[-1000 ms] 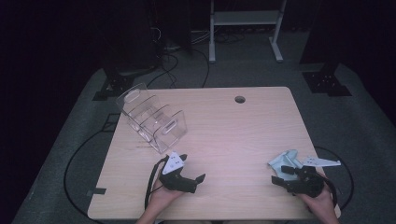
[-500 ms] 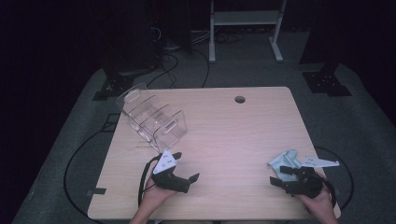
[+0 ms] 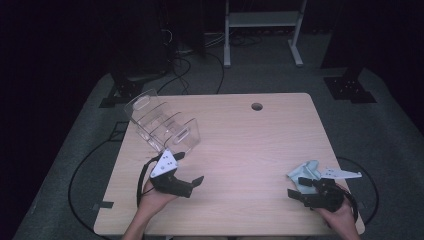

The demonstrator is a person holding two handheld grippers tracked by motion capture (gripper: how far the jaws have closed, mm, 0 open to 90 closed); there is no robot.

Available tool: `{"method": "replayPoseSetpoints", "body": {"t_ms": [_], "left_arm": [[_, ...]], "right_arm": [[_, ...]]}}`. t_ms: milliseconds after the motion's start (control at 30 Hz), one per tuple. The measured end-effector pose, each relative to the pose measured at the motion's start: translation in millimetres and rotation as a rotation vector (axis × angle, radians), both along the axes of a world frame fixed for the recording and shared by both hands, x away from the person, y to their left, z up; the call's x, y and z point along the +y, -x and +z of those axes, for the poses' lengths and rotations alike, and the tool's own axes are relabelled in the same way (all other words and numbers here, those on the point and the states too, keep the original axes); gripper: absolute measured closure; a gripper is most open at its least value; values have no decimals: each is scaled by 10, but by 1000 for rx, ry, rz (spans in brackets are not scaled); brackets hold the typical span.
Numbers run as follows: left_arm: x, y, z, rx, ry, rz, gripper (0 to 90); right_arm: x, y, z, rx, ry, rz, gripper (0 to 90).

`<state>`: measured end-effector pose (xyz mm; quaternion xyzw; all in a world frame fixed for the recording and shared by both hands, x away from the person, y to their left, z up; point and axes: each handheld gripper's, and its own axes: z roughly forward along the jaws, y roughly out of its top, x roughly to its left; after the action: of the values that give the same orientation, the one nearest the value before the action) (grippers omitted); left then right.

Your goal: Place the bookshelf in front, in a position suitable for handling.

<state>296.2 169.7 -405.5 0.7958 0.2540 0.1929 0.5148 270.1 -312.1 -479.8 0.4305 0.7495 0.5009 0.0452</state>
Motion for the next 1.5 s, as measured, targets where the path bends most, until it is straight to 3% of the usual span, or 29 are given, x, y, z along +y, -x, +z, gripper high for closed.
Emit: {"method": "replayPoseSetpoints", "body": {"t_ms": [333,567,967,1500], "left_arm": [[174,-90,223,-25,-16,27,0],[367,-333,383,-33,-24,48,0],[653,-722,369,-10,-65,125,0],[788,-1071,173,87,-112,193,0]], "right_arm": [[22,1,-4,4,3,10,183],[25,0,-5,3,0,15,183],[69,-11,-22,10,7,31,183],[91,-14,-31,15,14,46,184]]}}
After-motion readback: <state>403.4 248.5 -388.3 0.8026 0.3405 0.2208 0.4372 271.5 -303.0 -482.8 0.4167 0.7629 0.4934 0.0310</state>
